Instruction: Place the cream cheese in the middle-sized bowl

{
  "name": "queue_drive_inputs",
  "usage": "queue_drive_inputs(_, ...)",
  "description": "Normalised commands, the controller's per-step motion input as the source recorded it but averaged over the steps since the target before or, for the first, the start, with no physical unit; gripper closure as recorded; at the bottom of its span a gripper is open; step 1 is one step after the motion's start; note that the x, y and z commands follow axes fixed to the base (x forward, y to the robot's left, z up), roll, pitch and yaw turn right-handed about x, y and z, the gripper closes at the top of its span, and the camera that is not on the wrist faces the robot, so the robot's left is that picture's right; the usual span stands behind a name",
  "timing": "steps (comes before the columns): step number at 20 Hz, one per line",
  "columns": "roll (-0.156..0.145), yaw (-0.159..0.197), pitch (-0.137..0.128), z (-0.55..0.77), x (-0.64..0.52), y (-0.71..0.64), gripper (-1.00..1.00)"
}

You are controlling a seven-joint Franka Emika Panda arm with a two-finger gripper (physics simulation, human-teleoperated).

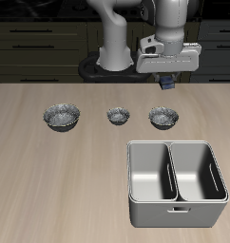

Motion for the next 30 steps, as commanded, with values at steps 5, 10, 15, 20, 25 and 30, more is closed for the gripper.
queue_drive_inputs(5, -0.002, -0.001, -0.018, -0.04, -0.05, 0.24, 1.0)
queue_drive_inputs(10, -0.04, 0.007, -0.012, -0.08, 0.07, 0.07, 1.0)
queue_drive_inputs(15, -0.023, -0.014, 0.015, -0.12, 0.04, 0.01, 1.0)
queue_drive_inputs(20, -0.001, -0.007, 0.028, -0.27, 0.02, -0.03, 1.0)
queue_drive_inputs(25, -0.002, -0.025, 0.038, -0.27, -0.03, 0.0, 1.0)
queue_drive_inputs(30, 0.004, 0.024, 0.02, -0.25, -0.05, 0.0, 1.0)
